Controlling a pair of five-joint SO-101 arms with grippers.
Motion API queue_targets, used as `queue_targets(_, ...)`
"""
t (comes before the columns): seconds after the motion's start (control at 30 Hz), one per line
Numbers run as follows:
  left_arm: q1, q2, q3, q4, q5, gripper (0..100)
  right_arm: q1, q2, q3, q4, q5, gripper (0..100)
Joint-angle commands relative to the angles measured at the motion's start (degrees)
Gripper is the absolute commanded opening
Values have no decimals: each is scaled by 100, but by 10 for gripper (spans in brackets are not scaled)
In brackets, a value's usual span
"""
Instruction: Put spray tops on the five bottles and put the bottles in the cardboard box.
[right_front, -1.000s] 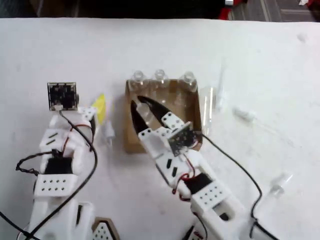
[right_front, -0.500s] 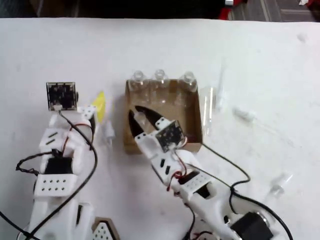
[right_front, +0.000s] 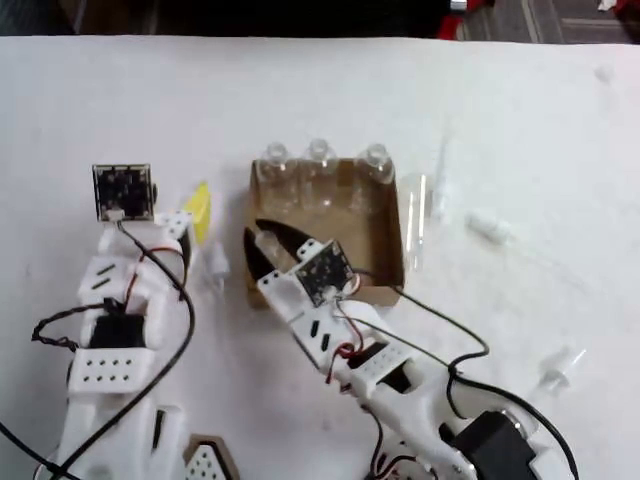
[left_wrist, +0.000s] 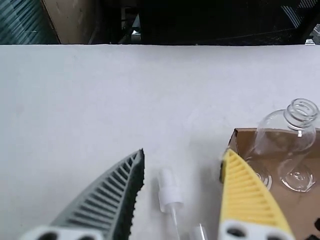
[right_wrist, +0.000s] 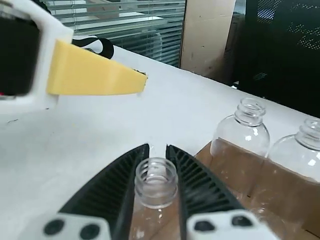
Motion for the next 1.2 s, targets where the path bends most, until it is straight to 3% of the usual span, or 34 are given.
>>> queue_targets(0.0, -40, -101, -26, -132, 79, 234, -57, 22, -167, -57, 70, 29)
queue_targets(0.23, -31, -101, -26, -132, 79, 234, -75, 4, -167, 84, 70, 202)
queue_targets(0.53, -31, -101, -26, -132, 79, 234, -57, -66, -334, 154, 70, 192)
queue_targets(0.7, -31, -101, -26, -132, 79, 234, 101, -945, -325, 268, 70, 191)
queue_targets(0.87, -22, -101, -26, -132, 79, 234, 787, -2712, -475, 1525, 62, 191)
queue_targets(0.97, -22, -101, -26, -132, 79, 234, 1376, -3996, -738, 2642, -457, 190)
queue_targets(1.17, -22, -101, -26, -132, 79, 234, 3319, -5323, -2119, 5640, -1354, 190)
